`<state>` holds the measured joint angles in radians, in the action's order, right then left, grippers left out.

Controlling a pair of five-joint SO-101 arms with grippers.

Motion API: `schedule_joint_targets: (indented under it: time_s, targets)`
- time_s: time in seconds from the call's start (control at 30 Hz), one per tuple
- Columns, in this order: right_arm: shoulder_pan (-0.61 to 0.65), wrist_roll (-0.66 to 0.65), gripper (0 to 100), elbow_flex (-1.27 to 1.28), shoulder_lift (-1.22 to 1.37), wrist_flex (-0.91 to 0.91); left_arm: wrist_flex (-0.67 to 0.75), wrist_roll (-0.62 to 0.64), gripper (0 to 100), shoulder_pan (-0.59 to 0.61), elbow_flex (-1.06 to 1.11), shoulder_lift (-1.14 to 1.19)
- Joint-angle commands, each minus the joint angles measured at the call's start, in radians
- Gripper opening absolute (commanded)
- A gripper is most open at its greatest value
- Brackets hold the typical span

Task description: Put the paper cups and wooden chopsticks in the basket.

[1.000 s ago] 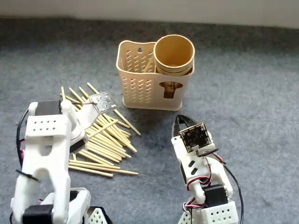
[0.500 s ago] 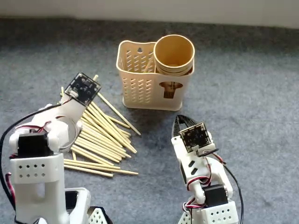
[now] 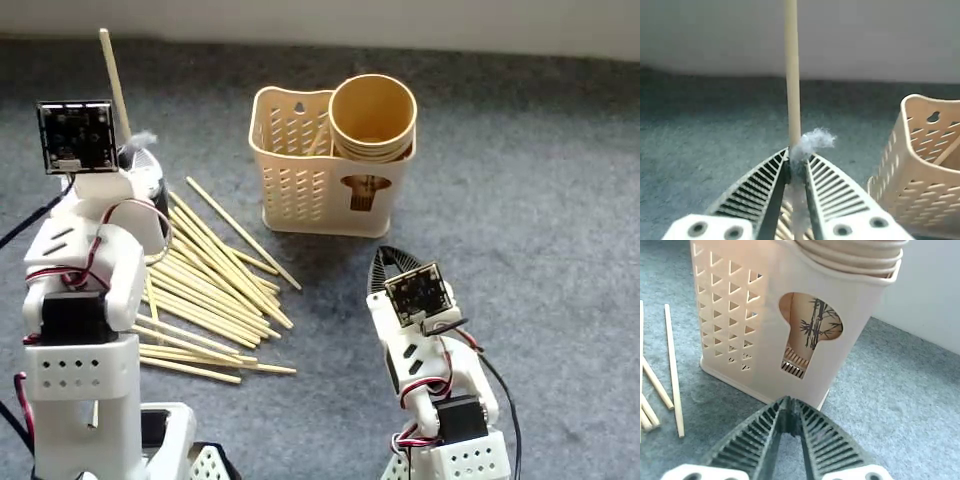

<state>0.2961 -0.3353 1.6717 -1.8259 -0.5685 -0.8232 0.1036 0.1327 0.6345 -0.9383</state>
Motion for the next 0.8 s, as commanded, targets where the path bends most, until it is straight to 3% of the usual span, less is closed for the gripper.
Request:
schedule_joint_targets:
  time_s: [0.0, 0.53, 0.77]
  targets:
    - [-0.002, -0.011, 0.7, 0.097, -0.008, 0.024, 0.118, 0.060, 1, -0.096, -0.041, -0.013]
    - [0.022, -0.011, 0.7, 0.097, -0.008, 0.022, 0.431, 0.087, 1, -0.294, -0.022, -0.008]
    - [0.022, -0.011, 0.7, 0.097, -0.008, 0.022, 0.695, 0.087, 1, -0.331, 0.087, -0.008]
